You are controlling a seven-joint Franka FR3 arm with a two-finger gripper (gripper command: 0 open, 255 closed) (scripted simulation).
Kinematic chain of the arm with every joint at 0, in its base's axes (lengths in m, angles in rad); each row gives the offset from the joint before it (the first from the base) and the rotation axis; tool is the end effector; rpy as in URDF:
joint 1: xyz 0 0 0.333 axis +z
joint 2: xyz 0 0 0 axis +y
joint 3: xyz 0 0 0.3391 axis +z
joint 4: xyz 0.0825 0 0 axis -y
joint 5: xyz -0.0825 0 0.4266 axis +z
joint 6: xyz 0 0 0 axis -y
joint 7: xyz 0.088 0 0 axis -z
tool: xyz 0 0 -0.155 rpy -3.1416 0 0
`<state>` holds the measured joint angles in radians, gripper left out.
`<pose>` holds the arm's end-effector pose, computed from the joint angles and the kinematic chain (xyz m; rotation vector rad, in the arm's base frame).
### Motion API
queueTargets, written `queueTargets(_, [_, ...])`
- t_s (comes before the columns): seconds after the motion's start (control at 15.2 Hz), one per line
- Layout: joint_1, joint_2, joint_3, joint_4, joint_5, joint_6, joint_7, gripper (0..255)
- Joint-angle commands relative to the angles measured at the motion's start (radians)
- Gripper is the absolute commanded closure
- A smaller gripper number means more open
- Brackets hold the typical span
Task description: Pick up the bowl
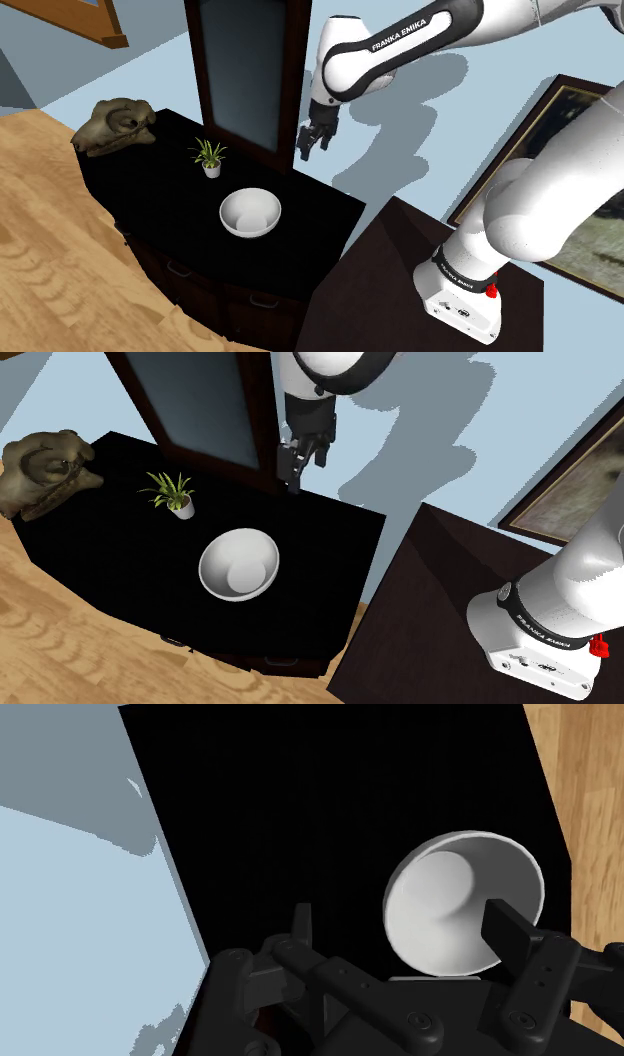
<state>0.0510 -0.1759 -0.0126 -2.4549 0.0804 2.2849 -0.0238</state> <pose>0.4881 0.0237 0.3121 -3.0784 -0.0152 -0.0082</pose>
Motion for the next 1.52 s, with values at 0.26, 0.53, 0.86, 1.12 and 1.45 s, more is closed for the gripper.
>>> queueTargets(0.26, [0.02, 0.229, 0.015, 0.082, 0.038, 0.157, -0.013, 0])
queueTargets(0.53, [0.028, 0.387, 0.027, 0.162, 0.062, 0.239, -0.025, 0])
queueTargets(0.86, [0.035, 0.583, 0.044, 0.291, 0.081, 0.313, -0.035, 0])
queueTargets(1.12, [0.035, 0.653, 0.05, 0.329, 0.086, 0.346, -0.04, 0])
queueTargets(1.45, [0.032, 0.721, 0.055, 0.343, 0.093, 0.4, -0.05, 0])
